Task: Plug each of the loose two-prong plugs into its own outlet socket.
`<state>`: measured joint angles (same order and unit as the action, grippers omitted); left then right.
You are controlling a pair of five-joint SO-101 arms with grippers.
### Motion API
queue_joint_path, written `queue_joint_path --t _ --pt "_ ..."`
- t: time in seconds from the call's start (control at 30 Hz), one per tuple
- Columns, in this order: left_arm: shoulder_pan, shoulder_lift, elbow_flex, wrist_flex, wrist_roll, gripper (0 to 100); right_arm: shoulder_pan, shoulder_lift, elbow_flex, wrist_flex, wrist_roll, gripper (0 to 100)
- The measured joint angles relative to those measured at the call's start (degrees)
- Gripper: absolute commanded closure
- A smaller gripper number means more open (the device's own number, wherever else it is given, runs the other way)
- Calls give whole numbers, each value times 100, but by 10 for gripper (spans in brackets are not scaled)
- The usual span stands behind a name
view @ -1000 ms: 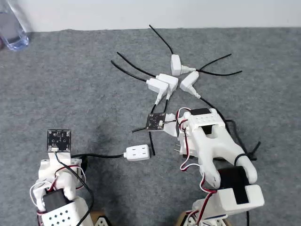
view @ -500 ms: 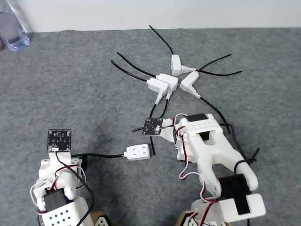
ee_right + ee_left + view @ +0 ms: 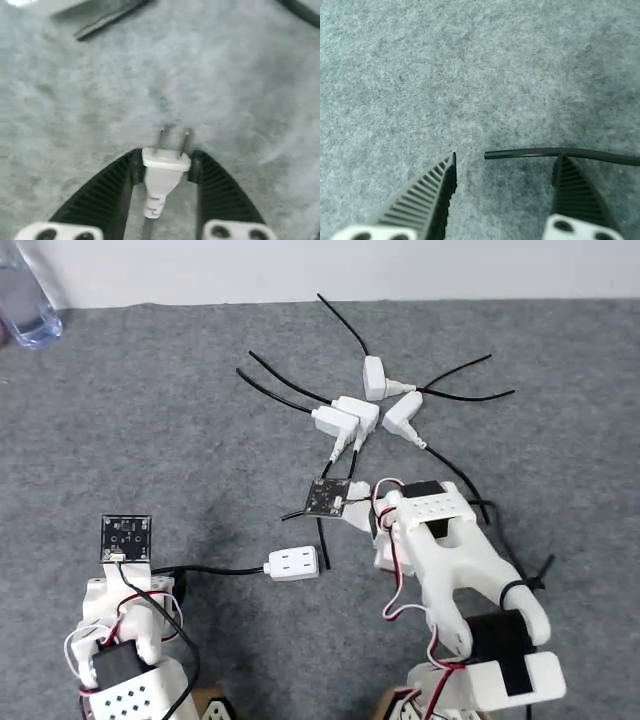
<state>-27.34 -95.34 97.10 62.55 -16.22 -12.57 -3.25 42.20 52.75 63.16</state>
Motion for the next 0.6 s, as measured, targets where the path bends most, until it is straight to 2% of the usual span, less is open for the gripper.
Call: queue_joint_path --t 0.43,0.6 --pt "0 0 0 0 0 708 70 -114 308 -475 141 978" --pt "0 0 0 0 0 708 79 -114 316 -475 -220 786"
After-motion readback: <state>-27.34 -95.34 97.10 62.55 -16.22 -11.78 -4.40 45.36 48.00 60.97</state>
